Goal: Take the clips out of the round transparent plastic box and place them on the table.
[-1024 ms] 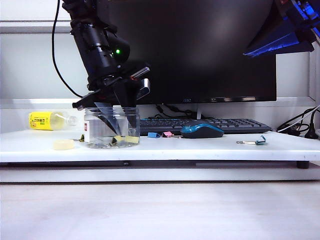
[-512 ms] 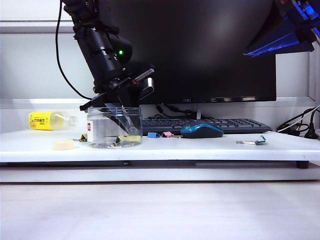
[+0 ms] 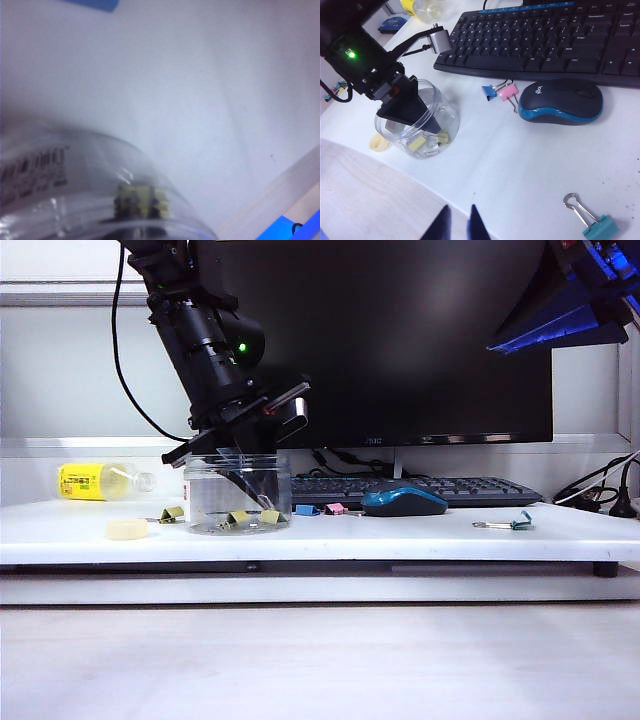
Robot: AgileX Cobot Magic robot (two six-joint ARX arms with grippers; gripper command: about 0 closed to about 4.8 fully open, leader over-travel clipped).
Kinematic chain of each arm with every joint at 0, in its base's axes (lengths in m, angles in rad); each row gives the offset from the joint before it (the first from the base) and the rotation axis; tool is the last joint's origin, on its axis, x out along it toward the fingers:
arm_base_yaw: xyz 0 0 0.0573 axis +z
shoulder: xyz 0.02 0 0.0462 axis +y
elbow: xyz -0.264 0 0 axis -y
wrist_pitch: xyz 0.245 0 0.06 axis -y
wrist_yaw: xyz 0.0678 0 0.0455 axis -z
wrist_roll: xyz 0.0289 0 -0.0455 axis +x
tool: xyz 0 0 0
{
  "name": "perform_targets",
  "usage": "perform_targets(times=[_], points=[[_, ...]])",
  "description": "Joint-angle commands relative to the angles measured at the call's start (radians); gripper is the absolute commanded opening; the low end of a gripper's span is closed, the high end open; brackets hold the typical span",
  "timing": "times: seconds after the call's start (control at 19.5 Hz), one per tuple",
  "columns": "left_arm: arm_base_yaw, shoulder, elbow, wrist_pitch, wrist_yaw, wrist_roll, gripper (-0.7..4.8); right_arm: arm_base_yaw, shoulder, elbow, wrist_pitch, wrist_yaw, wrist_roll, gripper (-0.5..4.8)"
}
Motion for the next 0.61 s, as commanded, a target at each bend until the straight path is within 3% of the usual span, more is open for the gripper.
perform_targets(times=[0.05,0.26,0.61], points=[[-0.001,0.0,0.003,-0.003,0.0,0.003,0.47,0.001,-0.003,0.002,0.008,-0.006,-0.002,0.53],[0.022,0.0,0.003,-0.057,0.041,0.0,0.91,0.001,-0.003,0.002,0.008,-0.006,-0.002,0.53],[0.067,0.0,0.003,-0.127,0.056,0.009,0.91,0.001,-0.003,0.002,0.01,-0.005,-0.002,0.53]])
